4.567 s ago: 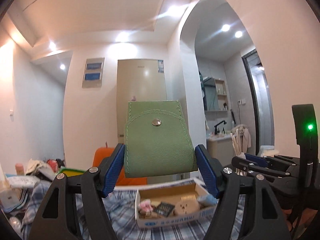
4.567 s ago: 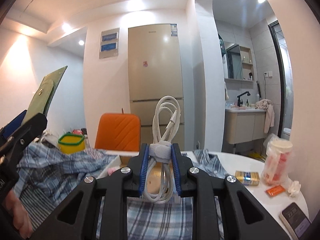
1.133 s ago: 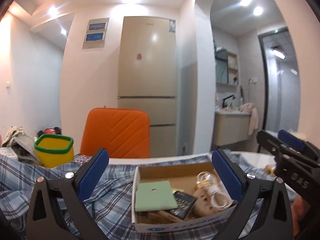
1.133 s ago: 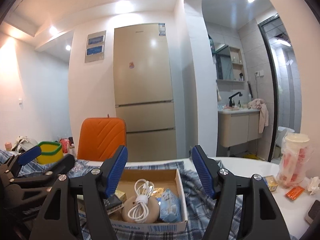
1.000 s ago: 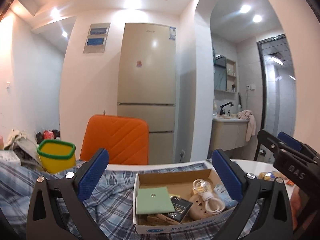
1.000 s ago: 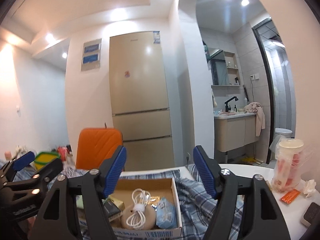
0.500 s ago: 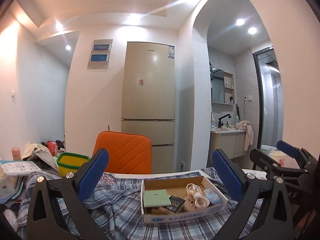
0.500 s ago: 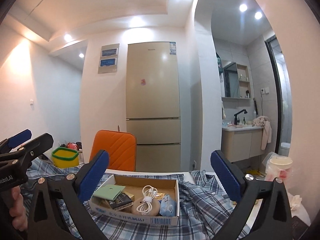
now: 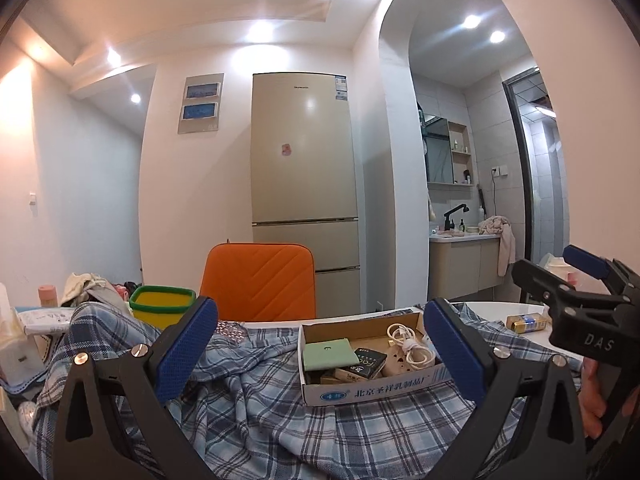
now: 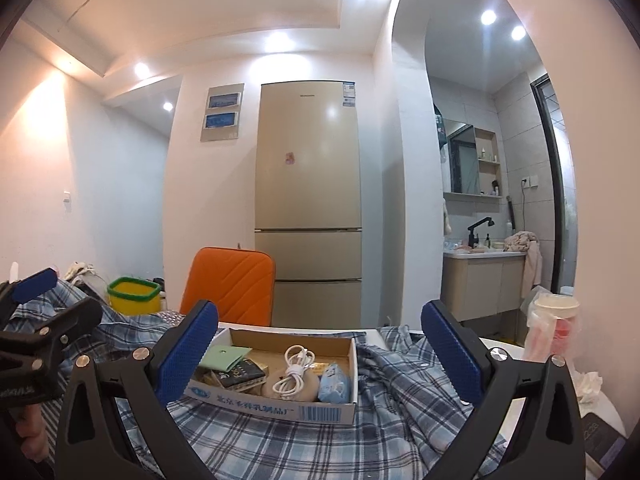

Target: Organize soft objects

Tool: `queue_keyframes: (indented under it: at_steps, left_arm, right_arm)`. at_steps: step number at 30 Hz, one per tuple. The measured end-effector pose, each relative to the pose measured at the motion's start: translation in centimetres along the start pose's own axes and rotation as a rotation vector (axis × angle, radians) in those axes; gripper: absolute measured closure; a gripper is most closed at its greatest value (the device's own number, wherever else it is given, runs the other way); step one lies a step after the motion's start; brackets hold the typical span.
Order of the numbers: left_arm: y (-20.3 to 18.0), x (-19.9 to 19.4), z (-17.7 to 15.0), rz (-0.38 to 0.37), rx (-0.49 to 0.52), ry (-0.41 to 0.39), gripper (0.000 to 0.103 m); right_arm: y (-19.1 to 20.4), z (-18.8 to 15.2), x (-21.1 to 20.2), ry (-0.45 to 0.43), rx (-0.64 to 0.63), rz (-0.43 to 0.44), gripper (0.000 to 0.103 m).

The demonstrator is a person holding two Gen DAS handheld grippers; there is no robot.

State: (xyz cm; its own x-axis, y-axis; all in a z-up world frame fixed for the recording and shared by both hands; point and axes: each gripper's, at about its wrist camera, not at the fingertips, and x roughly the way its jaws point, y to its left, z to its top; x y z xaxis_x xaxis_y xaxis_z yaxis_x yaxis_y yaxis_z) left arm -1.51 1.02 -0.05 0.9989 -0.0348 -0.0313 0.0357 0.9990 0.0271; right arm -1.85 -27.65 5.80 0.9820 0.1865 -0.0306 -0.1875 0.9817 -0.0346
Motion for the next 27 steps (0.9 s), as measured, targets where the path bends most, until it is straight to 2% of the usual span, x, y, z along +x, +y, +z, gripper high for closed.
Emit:
queue_keyframes:
  at_steps: [3, 14, 27]
  left_arm:
    - [-0.24, 0.0, -0.22, 0.011, 0.009, 0.004, 0.001]
    - [0.49, -0.08, -0.31, 0.021, -0.027, 0.017, 0.0]
    - [0.51, -0.01, -0.3, 0.018, -0.034, 0.017, 0.0]
  right_arm:
    - [-0.21, -0.18, -0.14, 0.0, 0.016, 0.027, 0.0]
    - [-0.15, 0.03, -0.68, -0.018, 0.009, 0.019, 0.0]
    - [-0.24, -0.12, -0.01, 0.011, 0.009, 0.029, 0.0]
